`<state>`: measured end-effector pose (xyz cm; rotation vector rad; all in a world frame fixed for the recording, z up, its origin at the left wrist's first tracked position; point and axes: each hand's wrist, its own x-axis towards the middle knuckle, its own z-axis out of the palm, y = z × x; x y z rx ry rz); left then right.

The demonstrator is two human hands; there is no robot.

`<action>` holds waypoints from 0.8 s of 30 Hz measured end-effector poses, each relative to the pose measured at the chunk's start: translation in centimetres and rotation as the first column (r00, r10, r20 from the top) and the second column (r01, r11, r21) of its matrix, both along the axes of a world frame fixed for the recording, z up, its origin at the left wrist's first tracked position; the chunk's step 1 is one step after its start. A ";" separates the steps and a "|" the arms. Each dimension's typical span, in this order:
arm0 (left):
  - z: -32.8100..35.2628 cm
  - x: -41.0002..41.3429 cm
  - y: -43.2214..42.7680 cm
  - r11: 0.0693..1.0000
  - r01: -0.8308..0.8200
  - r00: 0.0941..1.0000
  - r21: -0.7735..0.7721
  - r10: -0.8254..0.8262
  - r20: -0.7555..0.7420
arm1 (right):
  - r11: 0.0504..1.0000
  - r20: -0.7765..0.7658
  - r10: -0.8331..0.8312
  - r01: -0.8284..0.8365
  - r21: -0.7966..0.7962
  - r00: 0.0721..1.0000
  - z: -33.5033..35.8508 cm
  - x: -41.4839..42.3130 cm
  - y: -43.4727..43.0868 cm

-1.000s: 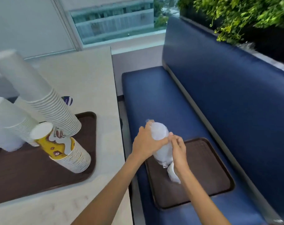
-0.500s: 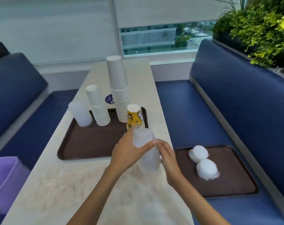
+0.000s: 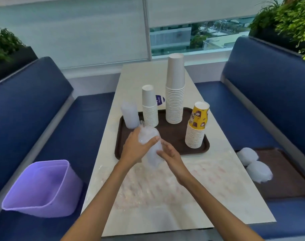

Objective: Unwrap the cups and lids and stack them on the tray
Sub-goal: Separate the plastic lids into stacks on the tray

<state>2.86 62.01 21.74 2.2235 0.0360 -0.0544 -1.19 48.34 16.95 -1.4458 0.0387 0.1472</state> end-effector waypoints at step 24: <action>-2.9 8.5 1.0 0.991 0.084 0.992 -0.106 -0.094 -0.088 | 0.929 0.107 -0.058 0.093 -0.358 0.993 -4.6 10.4 1.3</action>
